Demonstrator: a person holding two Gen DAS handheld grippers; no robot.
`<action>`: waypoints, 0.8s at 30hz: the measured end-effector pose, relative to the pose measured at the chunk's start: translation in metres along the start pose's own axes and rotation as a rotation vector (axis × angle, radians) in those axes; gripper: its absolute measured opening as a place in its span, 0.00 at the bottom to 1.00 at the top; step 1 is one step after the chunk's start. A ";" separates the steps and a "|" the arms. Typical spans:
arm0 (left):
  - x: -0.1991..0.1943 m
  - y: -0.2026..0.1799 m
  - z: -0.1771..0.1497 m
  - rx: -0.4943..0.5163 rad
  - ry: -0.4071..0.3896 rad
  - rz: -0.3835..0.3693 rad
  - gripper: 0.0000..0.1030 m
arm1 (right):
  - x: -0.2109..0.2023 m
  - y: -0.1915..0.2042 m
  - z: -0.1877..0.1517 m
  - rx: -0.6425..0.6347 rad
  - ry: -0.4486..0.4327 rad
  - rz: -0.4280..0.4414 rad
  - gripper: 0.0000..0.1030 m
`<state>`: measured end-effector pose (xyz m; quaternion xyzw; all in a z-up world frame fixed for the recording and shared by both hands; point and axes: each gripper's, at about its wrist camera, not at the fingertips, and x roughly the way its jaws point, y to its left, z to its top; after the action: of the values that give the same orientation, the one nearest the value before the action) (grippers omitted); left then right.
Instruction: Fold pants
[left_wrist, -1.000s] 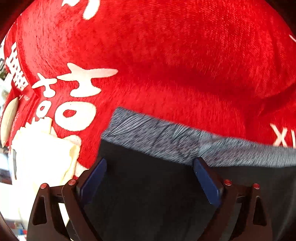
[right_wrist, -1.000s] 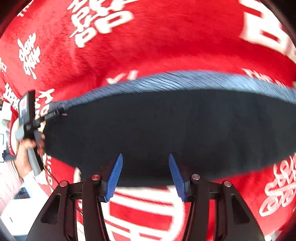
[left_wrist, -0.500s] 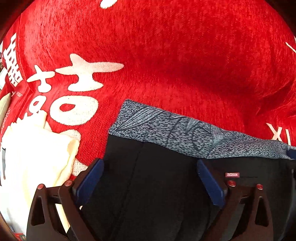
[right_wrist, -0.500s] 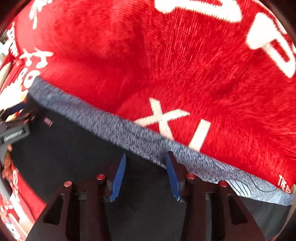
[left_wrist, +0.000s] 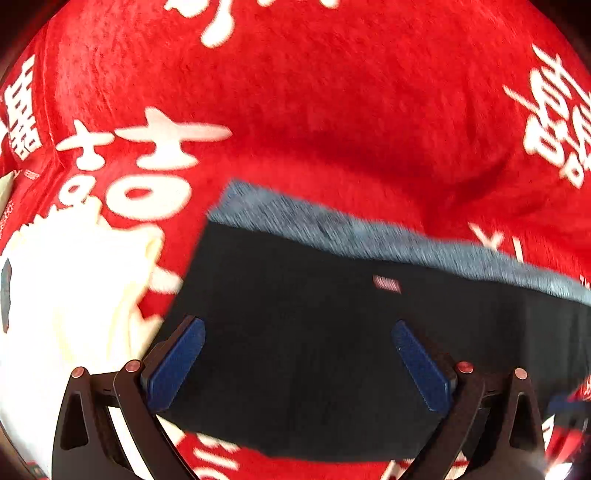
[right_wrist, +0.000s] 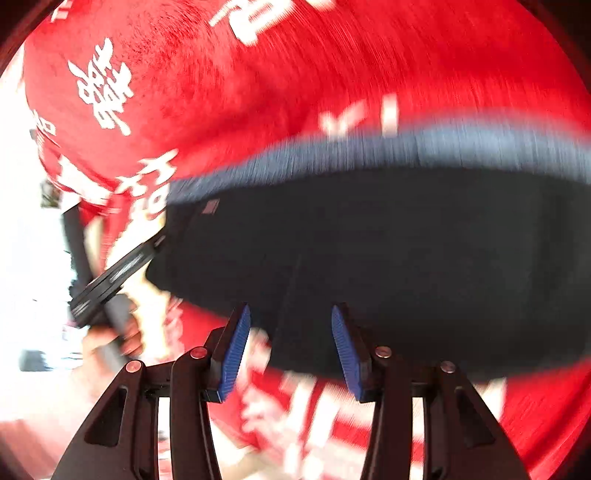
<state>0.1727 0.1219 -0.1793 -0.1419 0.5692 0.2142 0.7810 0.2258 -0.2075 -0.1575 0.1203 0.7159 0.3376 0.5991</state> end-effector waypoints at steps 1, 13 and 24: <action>0.007 -0.001 -0.004 -0.002 0.020 0.005 1.00 | 0.001 -0.005 -0.016 0.036 0.015 0.042 0.49; 0.028 -0.012 -0.026 0.102 0.032 0.088 1.00 | 0.040 -0.035 -0.054 0.221 -0.063 0.196 0.48; 0.024 -0.013 -0.027 0.137 0.065 0.080 0.99 | 0.031 -0.044 -0.034 0.347 -0.131 0.196 0.10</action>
<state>0.1630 0.1018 -0.2107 -0.0722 0.6128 0.2008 0.7609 0.1962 -0.2337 -0.2070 0.3122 0.7077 0.2574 0.5791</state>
